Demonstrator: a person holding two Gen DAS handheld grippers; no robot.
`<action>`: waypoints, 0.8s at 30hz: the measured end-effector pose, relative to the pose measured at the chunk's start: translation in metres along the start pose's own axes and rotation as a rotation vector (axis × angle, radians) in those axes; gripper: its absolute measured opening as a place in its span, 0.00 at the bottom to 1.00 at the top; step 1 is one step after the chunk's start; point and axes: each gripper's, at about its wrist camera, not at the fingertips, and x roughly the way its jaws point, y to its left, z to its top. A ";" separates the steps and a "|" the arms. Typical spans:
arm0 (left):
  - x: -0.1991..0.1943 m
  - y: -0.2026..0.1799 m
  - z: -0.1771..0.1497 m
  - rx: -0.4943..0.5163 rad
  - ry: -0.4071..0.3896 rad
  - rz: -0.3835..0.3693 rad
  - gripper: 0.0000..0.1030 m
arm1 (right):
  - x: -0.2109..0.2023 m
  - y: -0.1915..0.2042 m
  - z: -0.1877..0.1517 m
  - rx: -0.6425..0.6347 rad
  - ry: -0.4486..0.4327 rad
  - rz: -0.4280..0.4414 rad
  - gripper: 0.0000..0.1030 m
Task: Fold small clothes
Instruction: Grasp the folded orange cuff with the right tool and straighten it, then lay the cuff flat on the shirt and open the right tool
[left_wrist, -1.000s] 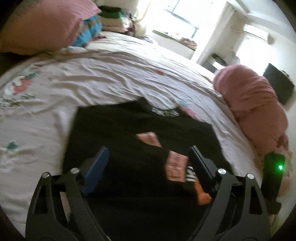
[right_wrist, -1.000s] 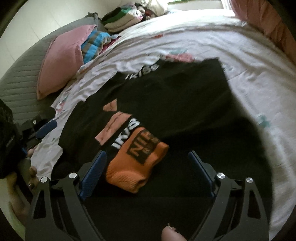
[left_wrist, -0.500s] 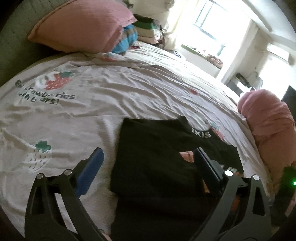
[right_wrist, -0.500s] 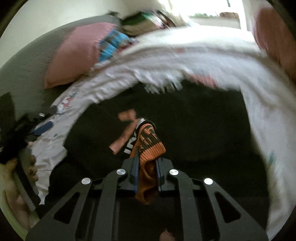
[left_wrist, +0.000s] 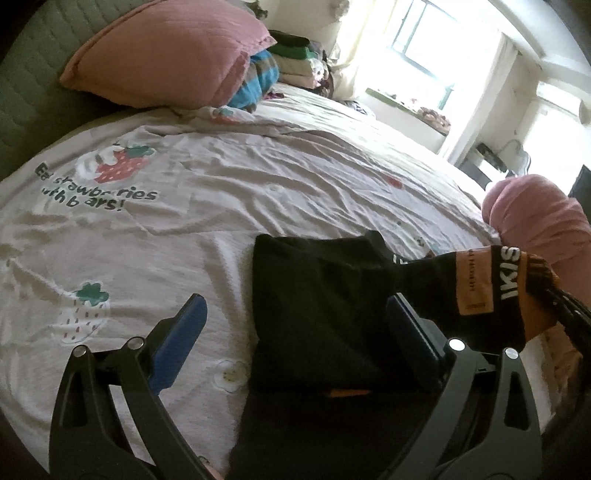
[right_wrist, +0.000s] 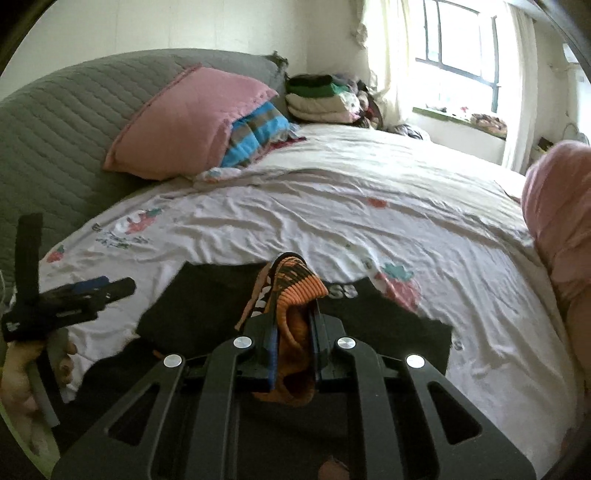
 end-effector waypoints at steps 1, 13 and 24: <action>0.001 -0.003 -0.001 0.007 0.003 -0.001 0.88 | 0.002 -0.004 -0.004 0.010 0.008 -0.011 0.12; 0.017 -0.039 -0.012 0.118 0.042 -0.011 0.88 | 0.020 -0.026 -0.038 0.097 0.075 -0.071 0.12; 0.043 -0.062 -0.026 0.219 0.103 -0.002 0.88 | 0.031 -0.034 -0.054 0.113 0.113 -0.116 0.13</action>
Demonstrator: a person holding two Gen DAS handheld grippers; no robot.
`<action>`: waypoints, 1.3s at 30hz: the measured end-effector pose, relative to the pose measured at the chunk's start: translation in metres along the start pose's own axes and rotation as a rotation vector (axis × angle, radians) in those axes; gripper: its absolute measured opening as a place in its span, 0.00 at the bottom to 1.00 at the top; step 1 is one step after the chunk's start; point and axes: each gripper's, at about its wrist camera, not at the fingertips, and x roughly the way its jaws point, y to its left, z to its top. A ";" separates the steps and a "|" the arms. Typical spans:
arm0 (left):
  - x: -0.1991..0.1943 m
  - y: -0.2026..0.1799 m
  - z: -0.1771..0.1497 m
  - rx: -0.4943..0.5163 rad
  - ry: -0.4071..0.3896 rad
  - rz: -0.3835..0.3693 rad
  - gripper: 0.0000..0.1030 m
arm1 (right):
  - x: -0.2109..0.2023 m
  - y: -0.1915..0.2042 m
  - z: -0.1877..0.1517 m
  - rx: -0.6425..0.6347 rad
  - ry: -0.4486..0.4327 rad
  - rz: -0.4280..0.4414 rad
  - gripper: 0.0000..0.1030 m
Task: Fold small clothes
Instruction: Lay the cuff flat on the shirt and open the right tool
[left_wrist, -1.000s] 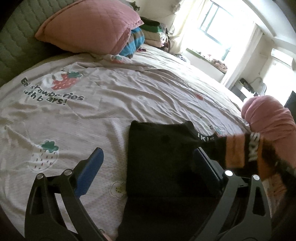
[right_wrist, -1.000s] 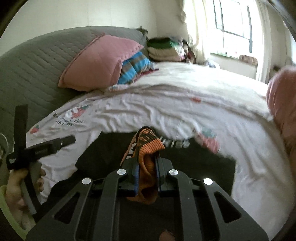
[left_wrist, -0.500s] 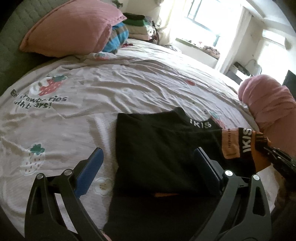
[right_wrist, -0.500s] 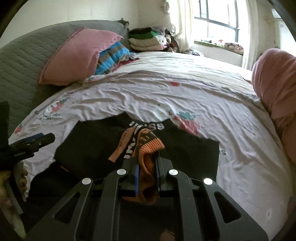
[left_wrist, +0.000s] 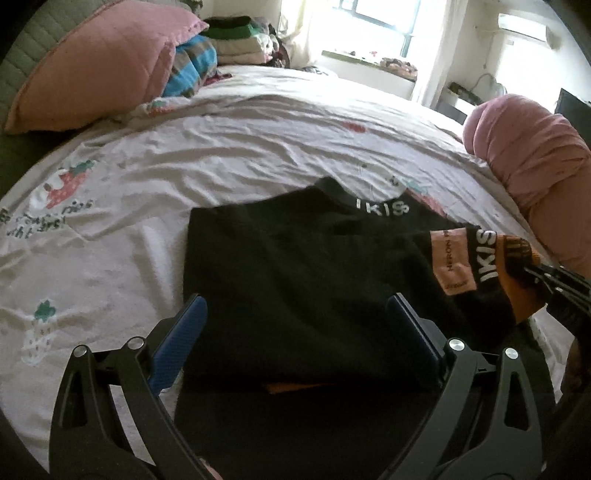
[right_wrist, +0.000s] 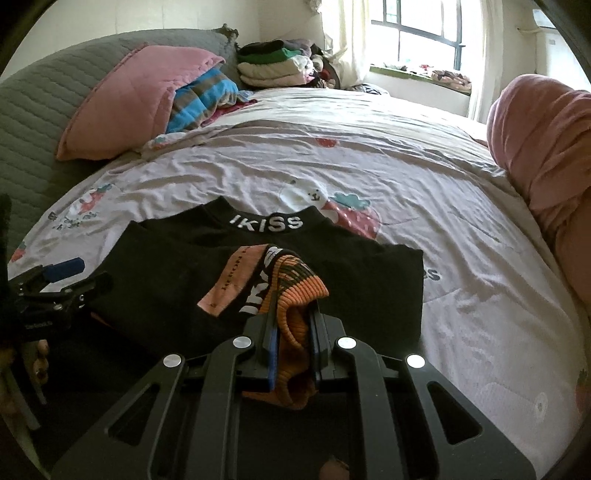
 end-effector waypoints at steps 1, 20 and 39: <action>0.000 -0.001 -0.001 0.000 0.000 0.003 0.88 | 0.001 -0.001 -0.001 0.003 0.002 -0.004 0.13; 0.016 -0.010 -0.002 0.047 0.061 -0.074 0.40 | 0.015 0.003 -0.007 0.027 0.040 0.017 0.29; 0.032 -0.004 -0.016 0.022 0.161 -0.100 0.35 | 0.060 0.023 -0.026 0.005 0.204 0.046 0.30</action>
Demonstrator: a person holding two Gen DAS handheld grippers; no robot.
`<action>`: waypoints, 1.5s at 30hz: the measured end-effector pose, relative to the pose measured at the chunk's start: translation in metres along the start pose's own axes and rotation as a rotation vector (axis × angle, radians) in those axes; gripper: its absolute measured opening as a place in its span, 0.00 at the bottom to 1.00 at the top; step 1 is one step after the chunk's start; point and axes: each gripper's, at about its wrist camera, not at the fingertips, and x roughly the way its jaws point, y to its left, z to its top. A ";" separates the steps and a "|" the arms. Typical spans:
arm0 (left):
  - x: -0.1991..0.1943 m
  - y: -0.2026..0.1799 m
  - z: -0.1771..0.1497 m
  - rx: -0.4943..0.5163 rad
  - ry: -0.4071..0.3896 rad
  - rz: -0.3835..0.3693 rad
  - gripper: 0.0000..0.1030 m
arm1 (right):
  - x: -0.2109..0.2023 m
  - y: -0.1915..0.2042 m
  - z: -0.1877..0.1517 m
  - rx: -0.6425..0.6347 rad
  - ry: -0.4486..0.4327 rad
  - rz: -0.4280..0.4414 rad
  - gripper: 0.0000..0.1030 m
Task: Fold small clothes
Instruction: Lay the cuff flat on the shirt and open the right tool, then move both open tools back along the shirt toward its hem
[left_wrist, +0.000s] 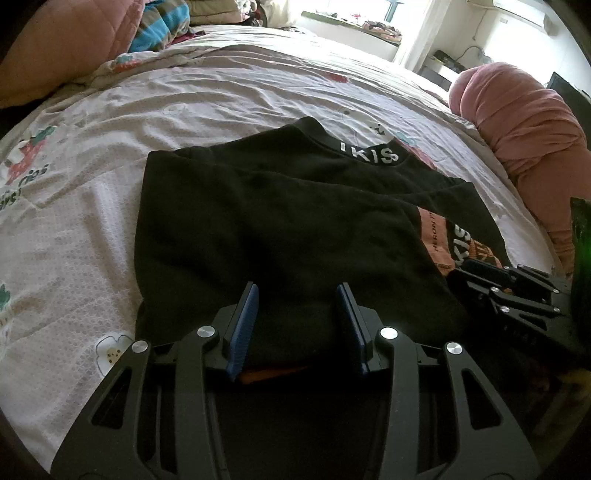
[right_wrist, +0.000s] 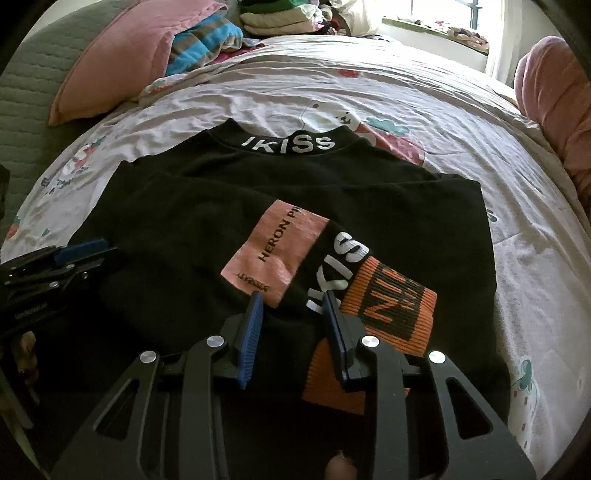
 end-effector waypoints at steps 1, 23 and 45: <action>0.000 0.000 0.000 -0.001 0.000 -0.001 0.35 | -0.001 0.002 0.000 -0.008 -0.005 -0.008 0.30; -0.021 -0.008 0.000 0.018 -0.033 0.000 0.60 | -0.052 -0.016 -0.007 0.108 -0.166 0.024 0.92; -0.056 -0.008 -0.008 0.000 -0.114 0.067 0.91 | -0.078 -0.023 -0.011 0.125 -0.206 0.043 0.95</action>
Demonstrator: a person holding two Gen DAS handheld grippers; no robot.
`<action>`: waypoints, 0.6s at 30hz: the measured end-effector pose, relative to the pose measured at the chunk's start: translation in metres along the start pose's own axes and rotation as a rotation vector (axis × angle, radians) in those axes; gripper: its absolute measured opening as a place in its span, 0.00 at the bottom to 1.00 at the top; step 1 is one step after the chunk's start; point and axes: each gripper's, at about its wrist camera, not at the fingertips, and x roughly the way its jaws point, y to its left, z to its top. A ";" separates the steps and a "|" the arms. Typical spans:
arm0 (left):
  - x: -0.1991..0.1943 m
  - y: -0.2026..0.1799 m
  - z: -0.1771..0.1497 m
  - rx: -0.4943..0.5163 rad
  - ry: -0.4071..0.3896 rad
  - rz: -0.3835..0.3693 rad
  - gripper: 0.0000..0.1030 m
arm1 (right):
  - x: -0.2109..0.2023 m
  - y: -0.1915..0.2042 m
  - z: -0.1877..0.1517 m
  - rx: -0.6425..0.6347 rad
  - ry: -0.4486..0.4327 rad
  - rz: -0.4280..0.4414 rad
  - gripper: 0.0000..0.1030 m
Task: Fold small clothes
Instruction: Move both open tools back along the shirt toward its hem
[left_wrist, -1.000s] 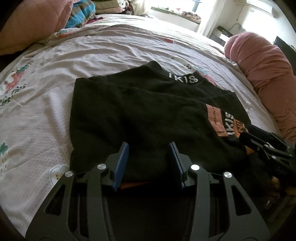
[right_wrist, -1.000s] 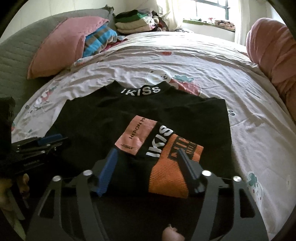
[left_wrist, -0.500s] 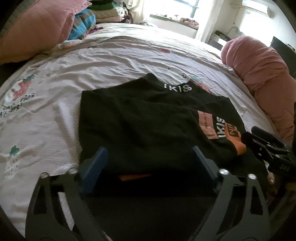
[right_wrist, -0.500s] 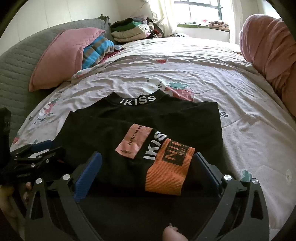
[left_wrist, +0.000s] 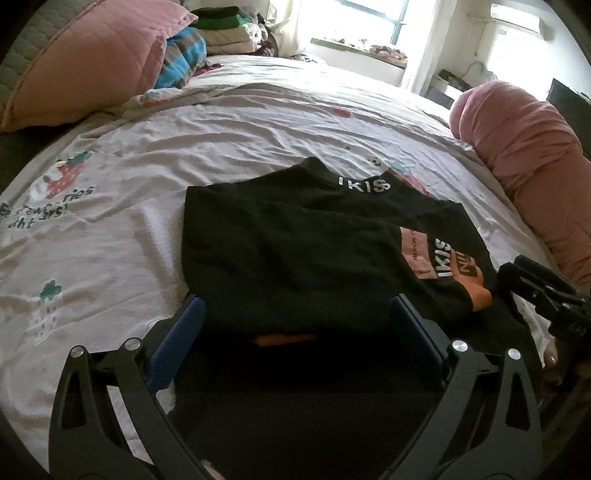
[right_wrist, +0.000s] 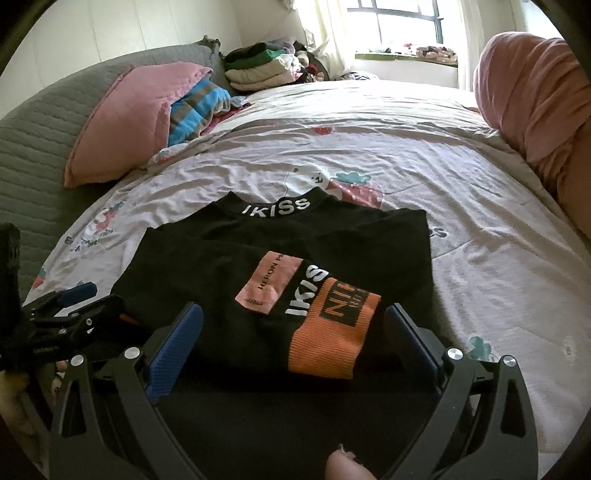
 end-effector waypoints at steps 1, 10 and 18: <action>-0.003 0.000 -0.001 0.001 -0.006 -0.002 0.91 | -0.002 -0.001 0.000 0.000 -0.003 0.001 0.95; -0.021 -0.005 -0.006 -0.003 -0.034 0.005 0.91 | -0.023 -0.008 -0.005 -0.006 -0.020 -0.002 0.95; -0.035 -0.008 -0.018 0.027 -0.044 0.064 0.91 | -0.031 -0.010 -0.008 -0.008 -0.024 0.001 0.95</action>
